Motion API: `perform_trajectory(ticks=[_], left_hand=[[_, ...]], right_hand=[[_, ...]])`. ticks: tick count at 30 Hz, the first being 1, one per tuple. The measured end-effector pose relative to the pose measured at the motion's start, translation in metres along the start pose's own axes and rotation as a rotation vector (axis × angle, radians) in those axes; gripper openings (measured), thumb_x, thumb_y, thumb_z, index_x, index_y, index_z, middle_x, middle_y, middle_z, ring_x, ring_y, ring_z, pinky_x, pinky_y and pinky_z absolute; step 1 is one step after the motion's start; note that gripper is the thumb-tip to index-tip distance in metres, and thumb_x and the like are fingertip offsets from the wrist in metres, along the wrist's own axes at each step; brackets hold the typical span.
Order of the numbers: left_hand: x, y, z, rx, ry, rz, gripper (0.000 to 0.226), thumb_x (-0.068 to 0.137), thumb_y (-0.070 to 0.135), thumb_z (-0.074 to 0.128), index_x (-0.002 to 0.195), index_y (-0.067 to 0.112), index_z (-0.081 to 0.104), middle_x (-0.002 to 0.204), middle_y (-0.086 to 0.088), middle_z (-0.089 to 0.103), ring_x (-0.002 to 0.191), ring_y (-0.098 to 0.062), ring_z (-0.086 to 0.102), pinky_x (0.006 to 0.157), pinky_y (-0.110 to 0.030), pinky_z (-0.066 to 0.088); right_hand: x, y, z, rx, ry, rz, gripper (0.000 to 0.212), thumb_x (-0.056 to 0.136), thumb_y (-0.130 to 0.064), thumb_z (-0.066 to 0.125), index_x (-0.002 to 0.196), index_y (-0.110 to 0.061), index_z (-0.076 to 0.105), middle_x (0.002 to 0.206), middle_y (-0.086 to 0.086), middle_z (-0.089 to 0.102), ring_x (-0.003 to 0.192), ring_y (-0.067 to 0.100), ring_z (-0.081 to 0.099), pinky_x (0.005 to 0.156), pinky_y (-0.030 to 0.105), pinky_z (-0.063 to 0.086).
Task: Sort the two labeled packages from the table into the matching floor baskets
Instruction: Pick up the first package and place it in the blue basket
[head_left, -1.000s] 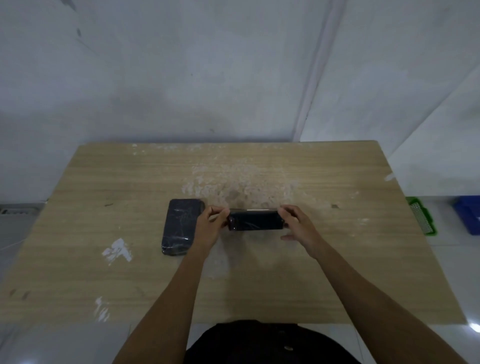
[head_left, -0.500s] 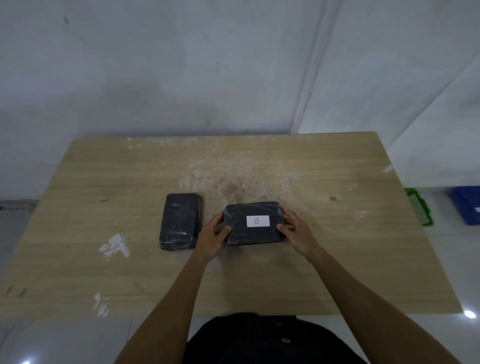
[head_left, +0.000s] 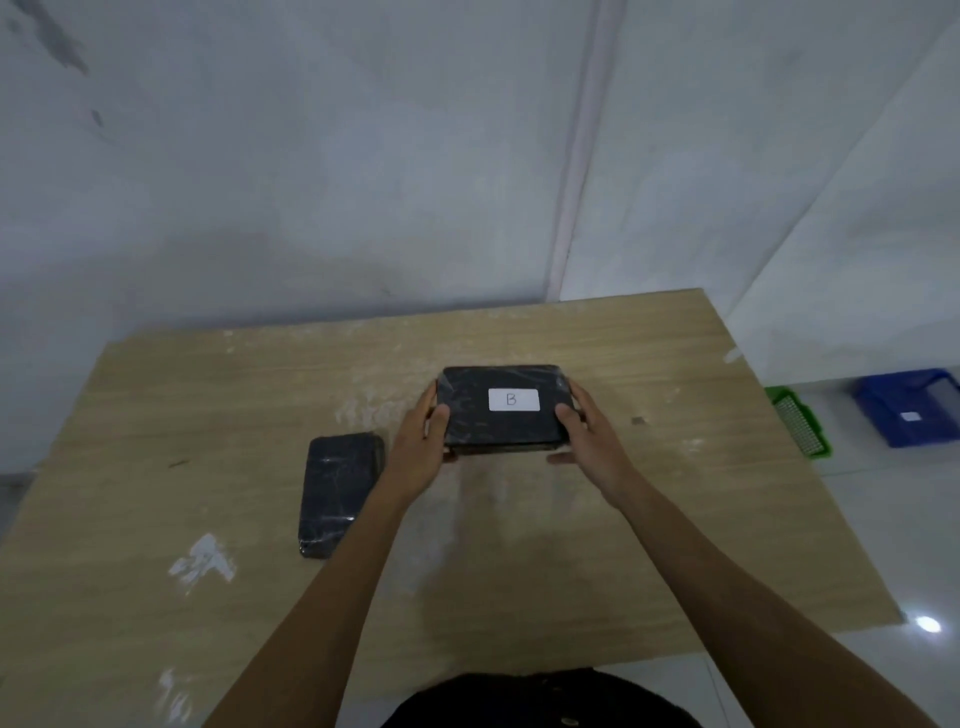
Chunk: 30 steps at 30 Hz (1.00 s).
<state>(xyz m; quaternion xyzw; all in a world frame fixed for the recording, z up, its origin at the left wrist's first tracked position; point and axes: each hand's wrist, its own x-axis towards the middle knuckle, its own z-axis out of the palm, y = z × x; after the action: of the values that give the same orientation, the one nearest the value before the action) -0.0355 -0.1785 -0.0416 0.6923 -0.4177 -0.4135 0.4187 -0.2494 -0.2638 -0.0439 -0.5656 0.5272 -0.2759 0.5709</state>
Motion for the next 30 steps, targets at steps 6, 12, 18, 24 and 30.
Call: perform_trajectory(ticks=[6, 12, 18, 24, 30], left_hand=[[0.026, 0.078, -0.028, -0.054, 0.014, 0.179, 0.047, 0.098, 0.044, 0.039, 0.144, 0.035, 0.037, 0.134, -0.006, 0.055, 0.107, -0.023, 0.066, 0.081, -0.041, 0.061], [0.022, 0.129, -0.024, -0.068, -0.065, 0.266, 0.043, 0.1, 0.039, 0.037, 0.143, 0.035, 0.037, 0.123, -0.005, 0.059, 0.093, -0.016, 0.068, 0.067, -0.027, 0.062], [0.005, 0.157, 0.017, -0.052, -0.134, 0.298, 0.044, 0.1, 0.036, 0.037, 0.144, 0.032, 0.036, 0.129, -0.008, 0.056, 0.099, -0.019, 0.066, 0.068, -0.027, 0.062], [-0.022, 0.182, 0.115, -0.06, -0.2, 0.3, 0.044, 0.1, 0.036, 0.038, 0.144, 0.031, 0.036, 0.131, -0.009, 0.055, 0.099, -0.023, 0.068, 0.065, -0.025, 0.061], [-0.059, 0.211, 0.241, -0.086, -0.245, 0.305, 0.044, 0.099, 0.039, 0.041, 0.142, 0.036, 0.037, 0.126, -0.006, 0.057, 0.094, -0.019, 0.07, 0.064, -0.023, 0.06]], right_hand=[[-0.002, -0.075, -0.025, 0.094, 0.058, -0.164, 0.045, 0.097, -0.036, 0.049, 0.142, -0.035, 0.039, 0.117, -0.005, 0.061, 0.098, 0.013, 0.067, 0.064, 0.036, 0.062], [-0.016, -0.102, -0.052, 0.16, 0.14, -0.171, 0.053, 0.096, -0.037, 0.052, 0.145, -0.039, 0.033, 0.108, -0.025, 0.06, 0.096, 0.007, 0.067, 0.062, 0.035, 0.061], [-0.045, -0.102, -0.099, 0.173, 0.205, -0.186, 0.05, 0.097, -0.035, 0.05, 0.145, -0.037, 0.035, 0.108, -0.021, 0.059, 0.095, 0.008, 0.065, 0.06, 0.035, 0.061], [-0.084, -0.072, -0.195, 0.152, 0.264, -0.136, 0.051, 0.099, -0.033, 0.048, 0.147, -0.035, 0.032, 0.126, 0.0, 0.056, 0.1, 0.016, 0.063, 0.058, 0.033, 0.061], [-0.124, -0.033, -0.319, 0.143, 0.298, -0.111, 0.049, 0.098, -0.031, 0.048, 0.145, -0.035, 0.035, 0.104, -0.014, 0.059, 0.093, 0.017, 0.066, 0.059, 0.038, 0.062]])
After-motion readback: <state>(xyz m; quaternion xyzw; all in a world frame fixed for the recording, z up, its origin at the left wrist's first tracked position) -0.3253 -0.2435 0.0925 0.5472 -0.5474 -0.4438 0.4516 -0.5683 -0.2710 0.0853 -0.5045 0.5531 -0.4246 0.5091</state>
